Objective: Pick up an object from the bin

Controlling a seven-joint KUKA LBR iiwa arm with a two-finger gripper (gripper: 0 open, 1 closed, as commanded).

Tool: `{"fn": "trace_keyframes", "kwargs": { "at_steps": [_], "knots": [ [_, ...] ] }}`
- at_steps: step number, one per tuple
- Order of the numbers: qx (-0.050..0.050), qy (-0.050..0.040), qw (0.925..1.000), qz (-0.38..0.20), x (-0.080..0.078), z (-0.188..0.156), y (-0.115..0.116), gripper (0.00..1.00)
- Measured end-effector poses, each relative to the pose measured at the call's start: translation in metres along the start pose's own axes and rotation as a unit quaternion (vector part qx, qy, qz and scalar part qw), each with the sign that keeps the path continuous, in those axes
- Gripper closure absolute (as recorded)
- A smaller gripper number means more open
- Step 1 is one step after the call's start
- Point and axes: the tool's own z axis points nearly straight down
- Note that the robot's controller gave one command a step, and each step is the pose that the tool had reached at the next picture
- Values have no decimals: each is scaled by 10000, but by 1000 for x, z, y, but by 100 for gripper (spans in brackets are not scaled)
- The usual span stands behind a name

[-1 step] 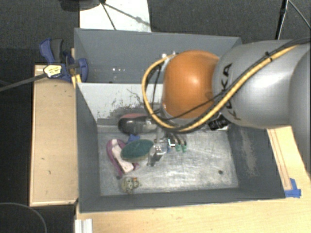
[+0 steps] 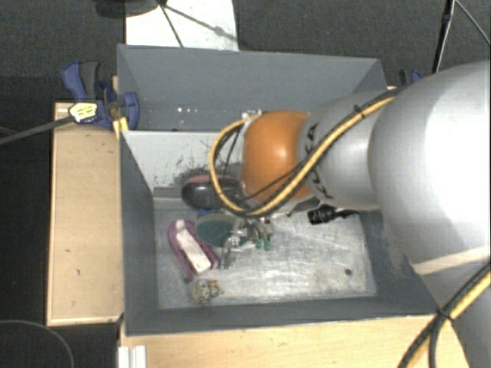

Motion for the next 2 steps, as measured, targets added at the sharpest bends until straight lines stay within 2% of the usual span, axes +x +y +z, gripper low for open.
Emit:
{"fn": "trace_keyframes", "kwargs": {
  "at_steps": [1, 2],
  "knots": [
    [-21, -80, 10000, 20, -4, -5, 0, 100],
    [-19, -89, 9998, -158, -11, -117, -16, 100]
  ]
}}
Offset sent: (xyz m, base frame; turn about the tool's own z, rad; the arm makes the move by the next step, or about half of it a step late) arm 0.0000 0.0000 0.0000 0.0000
